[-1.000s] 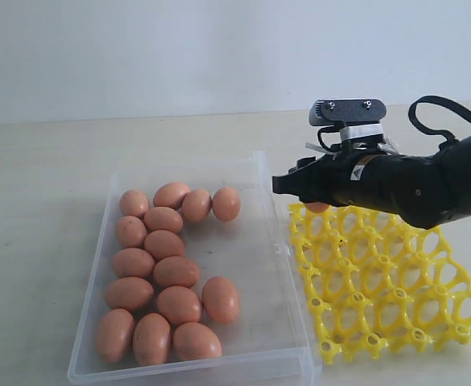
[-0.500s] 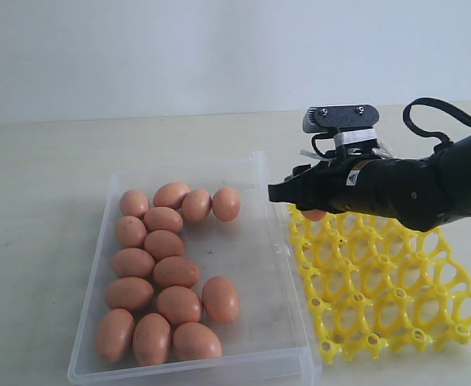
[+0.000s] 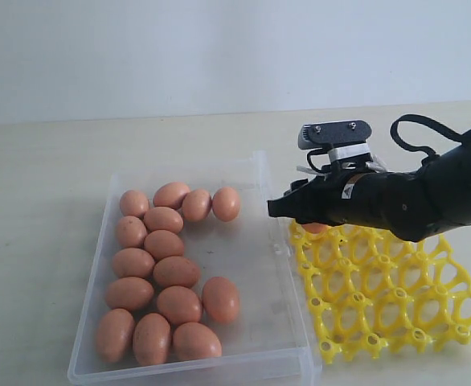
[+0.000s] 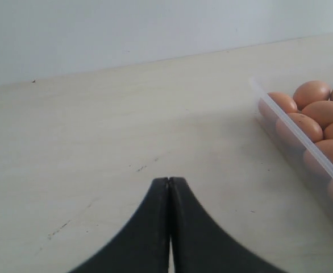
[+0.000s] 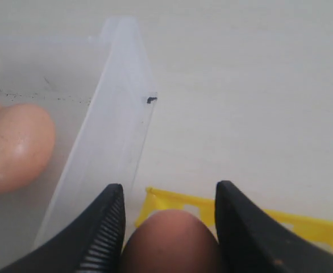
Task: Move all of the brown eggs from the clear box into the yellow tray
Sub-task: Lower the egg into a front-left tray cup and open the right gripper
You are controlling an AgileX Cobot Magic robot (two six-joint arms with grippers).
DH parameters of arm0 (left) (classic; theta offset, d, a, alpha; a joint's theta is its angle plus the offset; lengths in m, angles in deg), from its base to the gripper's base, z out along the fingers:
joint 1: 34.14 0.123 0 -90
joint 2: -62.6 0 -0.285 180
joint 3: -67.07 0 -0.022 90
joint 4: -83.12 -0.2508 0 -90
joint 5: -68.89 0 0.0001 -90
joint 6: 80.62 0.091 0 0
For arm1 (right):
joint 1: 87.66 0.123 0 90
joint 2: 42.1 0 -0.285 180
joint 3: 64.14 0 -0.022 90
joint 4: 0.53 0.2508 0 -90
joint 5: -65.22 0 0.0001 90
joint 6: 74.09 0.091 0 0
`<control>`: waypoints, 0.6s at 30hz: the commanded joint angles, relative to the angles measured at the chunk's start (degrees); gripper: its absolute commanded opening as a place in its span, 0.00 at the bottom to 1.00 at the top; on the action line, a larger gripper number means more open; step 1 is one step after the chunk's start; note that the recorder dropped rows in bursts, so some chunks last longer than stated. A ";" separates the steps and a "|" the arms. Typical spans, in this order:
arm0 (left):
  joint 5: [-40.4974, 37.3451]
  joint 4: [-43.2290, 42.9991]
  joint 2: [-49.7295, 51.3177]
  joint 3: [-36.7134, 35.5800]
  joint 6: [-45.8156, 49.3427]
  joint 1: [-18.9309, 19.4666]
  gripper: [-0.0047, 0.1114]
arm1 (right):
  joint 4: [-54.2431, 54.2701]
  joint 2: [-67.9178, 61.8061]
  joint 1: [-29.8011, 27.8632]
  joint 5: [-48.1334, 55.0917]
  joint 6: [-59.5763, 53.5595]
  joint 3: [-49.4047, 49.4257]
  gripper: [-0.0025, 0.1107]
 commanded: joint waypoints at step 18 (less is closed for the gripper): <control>0.79 0.08 0.04 0.23 -0.25 -0.18 0.04 | -0.23 2.19 0.05 -1.46 -0.28 -0.35 0.51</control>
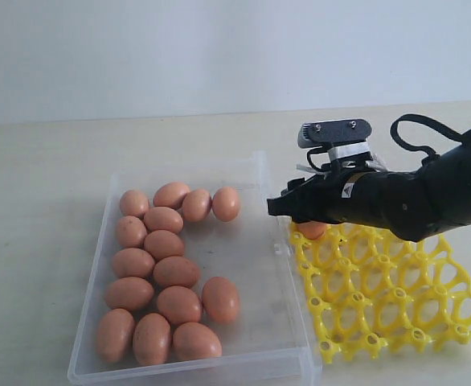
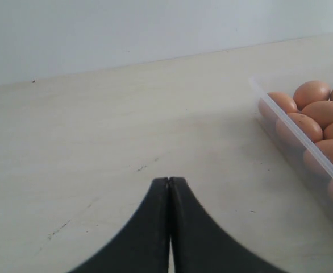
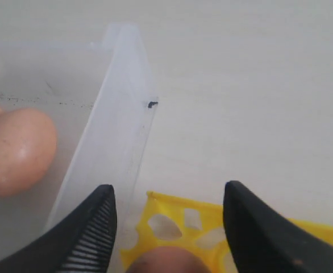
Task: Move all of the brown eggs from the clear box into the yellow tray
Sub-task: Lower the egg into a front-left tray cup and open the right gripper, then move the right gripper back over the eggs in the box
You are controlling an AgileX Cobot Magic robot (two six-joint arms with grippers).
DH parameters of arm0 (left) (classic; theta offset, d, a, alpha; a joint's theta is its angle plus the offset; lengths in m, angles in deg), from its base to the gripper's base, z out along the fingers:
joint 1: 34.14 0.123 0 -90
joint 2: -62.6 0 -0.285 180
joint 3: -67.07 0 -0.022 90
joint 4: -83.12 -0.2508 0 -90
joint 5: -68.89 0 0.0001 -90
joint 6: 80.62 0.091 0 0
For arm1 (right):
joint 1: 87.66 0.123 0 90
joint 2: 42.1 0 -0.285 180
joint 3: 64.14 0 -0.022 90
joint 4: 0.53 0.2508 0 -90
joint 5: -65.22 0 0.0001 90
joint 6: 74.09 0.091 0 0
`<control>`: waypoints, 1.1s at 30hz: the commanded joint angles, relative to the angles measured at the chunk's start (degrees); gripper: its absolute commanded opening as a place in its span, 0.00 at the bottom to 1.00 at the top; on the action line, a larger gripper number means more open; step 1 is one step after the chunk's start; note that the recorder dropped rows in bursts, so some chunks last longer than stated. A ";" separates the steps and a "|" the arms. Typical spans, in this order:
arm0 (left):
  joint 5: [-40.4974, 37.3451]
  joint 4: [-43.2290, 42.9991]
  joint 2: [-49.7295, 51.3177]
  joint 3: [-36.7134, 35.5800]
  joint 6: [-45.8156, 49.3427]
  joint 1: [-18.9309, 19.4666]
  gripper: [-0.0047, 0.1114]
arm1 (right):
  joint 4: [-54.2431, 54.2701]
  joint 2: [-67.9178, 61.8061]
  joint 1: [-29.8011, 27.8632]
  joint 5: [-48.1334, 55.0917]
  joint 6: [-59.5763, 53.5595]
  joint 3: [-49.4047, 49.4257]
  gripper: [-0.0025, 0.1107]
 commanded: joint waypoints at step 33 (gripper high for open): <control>0.79 0.08 0.04 0.23 -0.25 -0.18 0.04 | 10.55 -8.30 6.36 43.90 -3.40 -36.74 0.47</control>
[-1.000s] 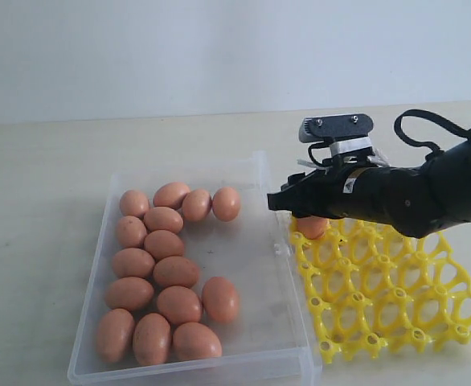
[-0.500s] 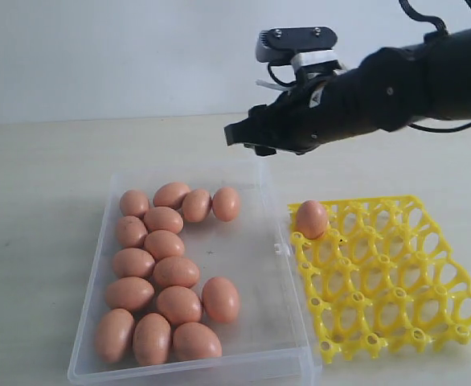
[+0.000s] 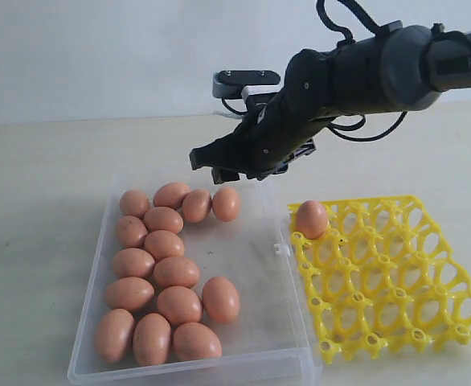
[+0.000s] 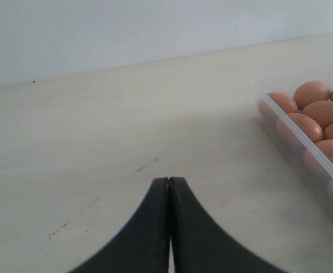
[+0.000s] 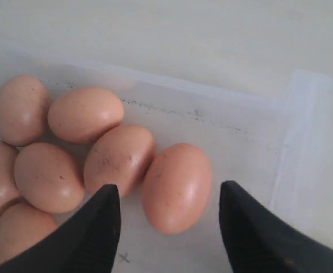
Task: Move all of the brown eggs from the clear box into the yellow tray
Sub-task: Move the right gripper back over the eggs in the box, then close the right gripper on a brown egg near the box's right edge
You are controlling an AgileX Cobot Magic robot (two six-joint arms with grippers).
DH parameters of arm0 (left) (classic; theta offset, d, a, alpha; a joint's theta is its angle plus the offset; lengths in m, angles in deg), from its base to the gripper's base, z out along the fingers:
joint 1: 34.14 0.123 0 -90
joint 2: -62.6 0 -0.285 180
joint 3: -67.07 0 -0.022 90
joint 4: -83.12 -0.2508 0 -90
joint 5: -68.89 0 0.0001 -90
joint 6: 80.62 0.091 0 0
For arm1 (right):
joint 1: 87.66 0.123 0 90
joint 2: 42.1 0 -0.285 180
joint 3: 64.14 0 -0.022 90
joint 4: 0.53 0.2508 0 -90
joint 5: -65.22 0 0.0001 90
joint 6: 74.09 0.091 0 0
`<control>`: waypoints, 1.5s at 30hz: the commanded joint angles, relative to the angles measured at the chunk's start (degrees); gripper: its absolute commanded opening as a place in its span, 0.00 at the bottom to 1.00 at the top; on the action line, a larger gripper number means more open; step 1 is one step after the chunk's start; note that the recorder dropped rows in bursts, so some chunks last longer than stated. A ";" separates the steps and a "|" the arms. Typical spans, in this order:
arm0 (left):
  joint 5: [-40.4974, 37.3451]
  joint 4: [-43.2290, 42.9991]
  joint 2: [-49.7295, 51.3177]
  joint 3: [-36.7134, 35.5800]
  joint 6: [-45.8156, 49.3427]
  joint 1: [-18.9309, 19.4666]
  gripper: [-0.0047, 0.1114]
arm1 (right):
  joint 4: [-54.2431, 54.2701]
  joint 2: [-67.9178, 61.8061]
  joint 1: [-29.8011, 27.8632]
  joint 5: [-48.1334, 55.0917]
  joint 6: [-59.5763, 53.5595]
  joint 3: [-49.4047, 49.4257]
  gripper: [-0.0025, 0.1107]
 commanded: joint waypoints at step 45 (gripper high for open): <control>0.79 0.08 0.04 0.23 -0.25 -0.18 0.04 | 2.53 -13.66 -1.51 6.50 0.93 -10.74 0.52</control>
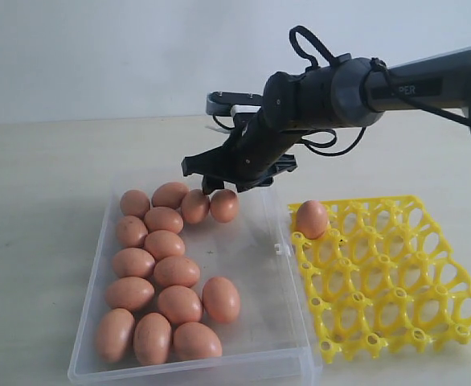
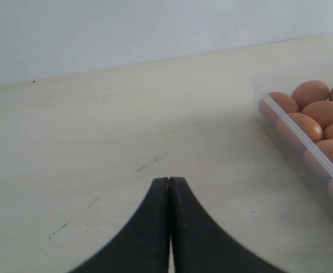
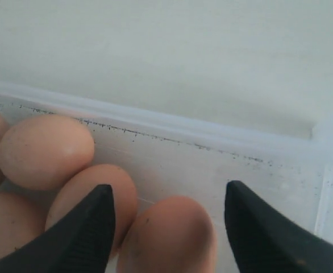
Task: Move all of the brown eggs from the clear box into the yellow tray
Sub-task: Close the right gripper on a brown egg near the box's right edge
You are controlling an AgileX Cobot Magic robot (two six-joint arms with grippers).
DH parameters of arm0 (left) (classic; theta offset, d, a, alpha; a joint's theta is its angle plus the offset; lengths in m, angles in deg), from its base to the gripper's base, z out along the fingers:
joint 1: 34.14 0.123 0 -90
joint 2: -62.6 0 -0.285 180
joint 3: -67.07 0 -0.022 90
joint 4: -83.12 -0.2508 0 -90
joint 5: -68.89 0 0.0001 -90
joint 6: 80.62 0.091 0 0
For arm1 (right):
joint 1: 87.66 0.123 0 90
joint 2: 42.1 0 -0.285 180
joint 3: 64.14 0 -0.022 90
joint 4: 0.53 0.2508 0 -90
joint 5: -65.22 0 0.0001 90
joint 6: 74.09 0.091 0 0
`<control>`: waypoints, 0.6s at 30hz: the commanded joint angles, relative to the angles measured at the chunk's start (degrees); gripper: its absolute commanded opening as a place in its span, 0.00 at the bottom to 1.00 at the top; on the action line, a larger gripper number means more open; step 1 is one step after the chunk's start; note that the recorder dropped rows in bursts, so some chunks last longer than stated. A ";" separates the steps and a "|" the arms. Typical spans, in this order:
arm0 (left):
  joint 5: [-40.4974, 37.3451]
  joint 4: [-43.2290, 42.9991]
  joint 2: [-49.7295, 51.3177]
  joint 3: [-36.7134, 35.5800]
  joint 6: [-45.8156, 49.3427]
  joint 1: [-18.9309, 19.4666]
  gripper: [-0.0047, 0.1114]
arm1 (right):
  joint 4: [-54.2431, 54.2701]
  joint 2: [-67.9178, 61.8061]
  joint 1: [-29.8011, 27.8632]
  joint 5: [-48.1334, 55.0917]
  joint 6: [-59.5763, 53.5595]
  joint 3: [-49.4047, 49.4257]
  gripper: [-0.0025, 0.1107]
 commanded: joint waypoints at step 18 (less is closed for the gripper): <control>0.79 0.08 0.04 0.23 -0.25 -0.18 0.04 | -2.01 -0.34 -0.17 6.02 -0.31 0.04 0.51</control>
